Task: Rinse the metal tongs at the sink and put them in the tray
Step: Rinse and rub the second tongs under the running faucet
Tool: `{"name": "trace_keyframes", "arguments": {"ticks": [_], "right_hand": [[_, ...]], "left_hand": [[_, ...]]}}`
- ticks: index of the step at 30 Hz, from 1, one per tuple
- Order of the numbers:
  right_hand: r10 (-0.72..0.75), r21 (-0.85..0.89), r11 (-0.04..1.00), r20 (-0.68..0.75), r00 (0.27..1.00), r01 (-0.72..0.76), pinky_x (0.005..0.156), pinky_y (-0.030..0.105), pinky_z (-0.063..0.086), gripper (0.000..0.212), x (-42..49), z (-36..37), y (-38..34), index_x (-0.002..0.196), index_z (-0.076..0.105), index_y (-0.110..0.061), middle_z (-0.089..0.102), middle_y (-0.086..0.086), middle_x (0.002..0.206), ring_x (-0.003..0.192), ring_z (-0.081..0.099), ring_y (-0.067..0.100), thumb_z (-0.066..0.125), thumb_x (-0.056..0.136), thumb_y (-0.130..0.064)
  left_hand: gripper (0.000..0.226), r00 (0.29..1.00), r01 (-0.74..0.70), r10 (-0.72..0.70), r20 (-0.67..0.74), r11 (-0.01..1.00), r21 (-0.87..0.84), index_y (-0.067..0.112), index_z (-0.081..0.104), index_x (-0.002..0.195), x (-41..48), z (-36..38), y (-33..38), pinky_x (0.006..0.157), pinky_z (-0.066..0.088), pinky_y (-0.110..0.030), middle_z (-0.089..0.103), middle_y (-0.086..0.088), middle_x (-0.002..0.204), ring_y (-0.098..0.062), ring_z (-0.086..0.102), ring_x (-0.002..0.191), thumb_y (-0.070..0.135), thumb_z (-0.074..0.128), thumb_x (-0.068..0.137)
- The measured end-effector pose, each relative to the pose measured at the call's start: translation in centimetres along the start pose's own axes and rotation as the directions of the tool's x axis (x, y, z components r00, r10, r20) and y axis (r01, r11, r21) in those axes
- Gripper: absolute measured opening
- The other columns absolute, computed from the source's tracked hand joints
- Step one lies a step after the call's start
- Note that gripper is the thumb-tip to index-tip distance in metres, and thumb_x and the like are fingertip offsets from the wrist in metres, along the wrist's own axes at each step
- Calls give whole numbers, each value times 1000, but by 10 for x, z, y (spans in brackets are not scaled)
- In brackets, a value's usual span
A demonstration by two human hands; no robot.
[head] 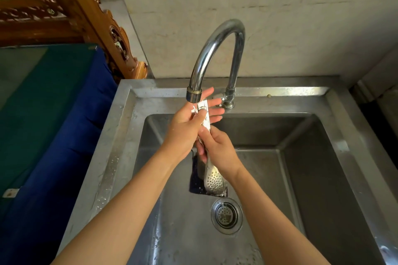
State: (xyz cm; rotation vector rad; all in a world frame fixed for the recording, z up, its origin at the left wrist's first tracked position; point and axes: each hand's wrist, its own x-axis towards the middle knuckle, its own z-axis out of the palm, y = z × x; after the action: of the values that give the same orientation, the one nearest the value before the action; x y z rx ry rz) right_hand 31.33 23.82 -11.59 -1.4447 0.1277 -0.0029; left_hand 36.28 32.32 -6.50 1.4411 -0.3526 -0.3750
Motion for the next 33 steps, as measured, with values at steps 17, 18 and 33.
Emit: {"name": "trace_keyframes", "arguments": {"ticks": [17, 18, 33], "right_hand": [[254, -18, 964, 373, 892, -267, 57, 27, 56, 19, -19, -39, 4, 100, 53, -3, 72, 8, 78, 66, 70, 24, 54, 92, -21], [268, 16, 955, 388, 882, -297, 58, 26, 56, 23, -24, -44, 5, 106, 53, -3, 73, 9, 84, 71, 70, 25, 55, 91, -20], [122, 276, 950, 100, 988, -145, 46, 22, 47, 19, -8, -9, 5, 86, 64, -11, 69, 12, 73, 54, 63, 19, 49, 94, -19]], "left_hand": [[26, 907, -88, 21, -421, 986, -139, 18, 62, 109, 30, -29, 16, 76, 54, -23, 73, 3, 93, -11, 69, 90, 8, 41, 98], [26, 892, -93, -8, -453, 975, -200, 16, 61, 111, 30, -35, 18, 72, 54, -21, 72, 2, 93, -9, 69, 85, 7, 40, 98], [71, 851, -50, -84, -519, 970, -238, 59, 16, 134, 1, -4, -18, 85, 53, -50, 57, -6, 126, -28, 69, 92, 6, 43, 96]]}}
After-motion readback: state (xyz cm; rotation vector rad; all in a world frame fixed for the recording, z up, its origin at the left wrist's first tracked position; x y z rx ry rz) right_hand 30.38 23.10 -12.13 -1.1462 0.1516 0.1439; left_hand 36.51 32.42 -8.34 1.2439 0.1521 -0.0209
